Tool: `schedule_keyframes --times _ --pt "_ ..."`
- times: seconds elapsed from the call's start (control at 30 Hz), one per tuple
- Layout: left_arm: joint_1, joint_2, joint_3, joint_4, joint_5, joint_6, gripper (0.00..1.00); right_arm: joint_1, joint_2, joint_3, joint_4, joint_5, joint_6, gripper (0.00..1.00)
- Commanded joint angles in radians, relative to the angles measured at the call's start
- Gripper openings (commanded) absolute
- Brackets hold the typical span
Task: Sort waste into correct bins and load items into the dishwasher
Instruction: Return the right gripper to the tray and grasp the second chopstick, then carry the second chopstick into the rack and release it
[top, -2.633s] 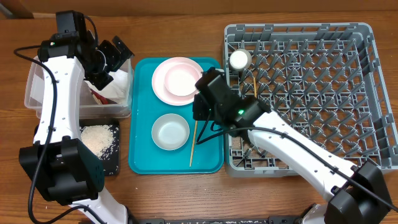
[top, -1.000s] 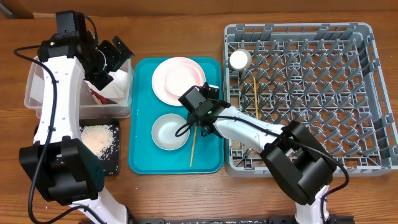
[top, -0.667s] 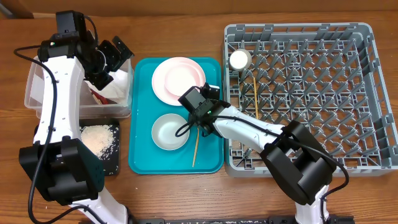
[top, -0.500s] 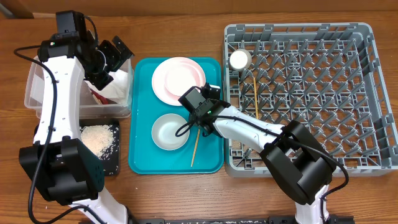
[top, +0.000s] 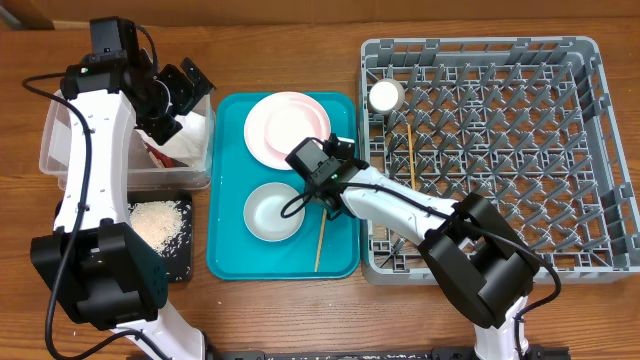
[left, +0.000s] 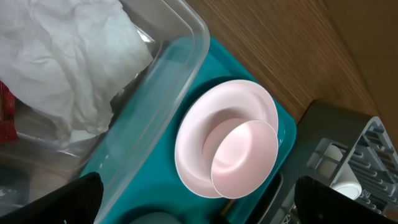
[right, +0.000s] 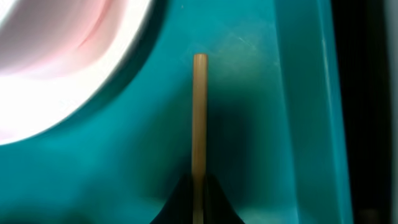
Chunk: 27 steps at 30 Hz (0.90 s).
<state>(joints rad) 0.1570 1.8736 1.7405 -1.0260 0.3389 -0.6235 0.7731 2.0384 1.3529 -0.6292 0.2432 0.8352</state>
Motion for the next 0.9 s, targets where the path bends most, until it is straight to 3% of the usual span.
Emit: schedule_keyframes --times 0.0,0.13,0.37,0.5,0.87 --pt "-0.006 -0.01 0.013 -0.002 -0.01 -0.009 1.0 0.004 -0.076 0.054 -0.043 0.0 -0.037 0.04" --pt "-0.006 -0.01 0.013 -0.002 -0.01 -0.009 1.0 0.004 -0.241 0.061 -0.11 0.0 -0.084 0.04" --pt "-0.007 -0.01 0.013 -0.002 -0.01 -0.009 1.0 -0.048 -0.462 0.061 -0.284 0.083 -0.294 0.04" --pt "-0.007 -0.01 0.013 -0.002 -0.01 -0.009 1.0 -0.12 -0.478 0.061 -0.415 0.209 -0.317 0.04" --pt "-0.007 -0.01 0.013 -0.002 -0.01 -0.009 1.0 -0.27 -0.475 0.06 -0.455 0.155 -0.425 0.04"
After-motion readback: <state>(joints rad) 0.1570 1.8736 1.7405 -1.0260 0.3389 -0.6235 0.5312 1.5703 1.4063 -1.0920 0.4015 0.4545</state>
